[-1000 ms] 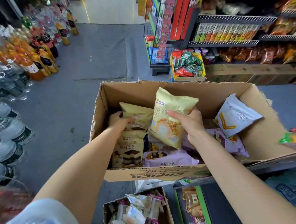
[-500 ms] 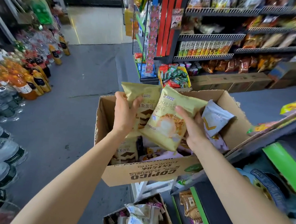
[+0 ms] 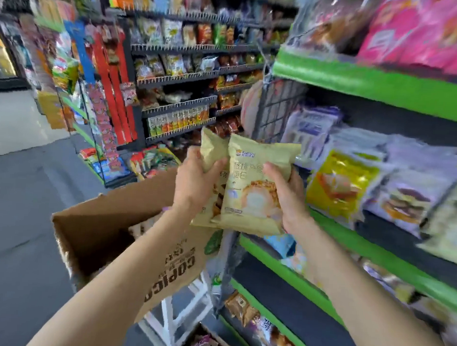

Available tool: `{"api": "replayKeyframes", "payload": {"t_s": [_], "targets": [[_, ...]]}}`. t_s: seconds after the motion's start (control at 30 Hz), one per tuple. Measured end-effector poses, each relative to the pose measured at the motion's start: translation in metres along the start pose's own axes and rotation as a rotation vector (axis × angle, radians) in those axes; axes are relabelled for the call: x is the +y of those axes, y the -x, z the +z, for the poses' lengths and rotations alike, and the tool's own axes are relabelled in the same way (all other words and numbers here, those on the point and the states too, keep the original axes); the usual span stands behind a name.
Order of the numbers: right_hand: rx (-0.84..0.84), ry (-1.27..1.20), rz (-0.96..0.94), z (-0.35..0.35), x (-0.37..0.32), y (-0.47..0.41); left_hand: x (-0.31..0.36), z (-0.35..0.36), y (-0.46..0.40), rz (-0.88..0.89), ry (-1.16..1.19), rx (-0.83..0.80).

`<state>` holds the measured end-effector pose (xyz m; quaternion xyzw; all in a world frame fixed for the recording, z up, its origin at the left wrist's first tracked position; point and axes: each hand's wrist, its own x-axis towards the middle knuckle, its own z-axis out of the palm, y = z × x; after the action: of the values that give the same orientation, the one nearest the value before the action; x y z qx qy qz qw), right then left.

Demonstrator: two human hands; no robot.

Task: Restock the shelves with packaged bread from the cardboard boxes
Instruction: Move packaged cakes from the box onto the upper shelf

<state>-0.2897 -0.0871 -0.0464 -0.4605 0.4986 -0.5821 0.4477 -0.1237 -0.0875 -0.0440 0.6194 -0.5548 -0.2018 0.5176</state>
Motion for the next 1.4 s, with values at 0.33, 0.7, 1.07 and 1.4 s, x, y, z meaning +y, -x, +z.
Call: {"api": "replayKeyframes", "payload": {"t_s": [0.33,0.7,1.07,1.4], "targets": [[0.471,-0.009,-0.115,-0.235,-0.080,0.061,0.172,0.169,0.077,0.228,0.202,-0.356],[0.907,0.491,-0.113,-0.436,-0.083,0.082,0.261,0.293,0.163,0.229,0.375,-0.451],[0.780,0.461,-0.023,-0.493,-0.052,-0.003,0.260,0.342,0.165,0.179,0.311,-0.547],[0.832,0.872,0.082,-0.501,-0.039,-0.010,0.259,0.350,0.164,0.210,0.305,-0.629]]}}
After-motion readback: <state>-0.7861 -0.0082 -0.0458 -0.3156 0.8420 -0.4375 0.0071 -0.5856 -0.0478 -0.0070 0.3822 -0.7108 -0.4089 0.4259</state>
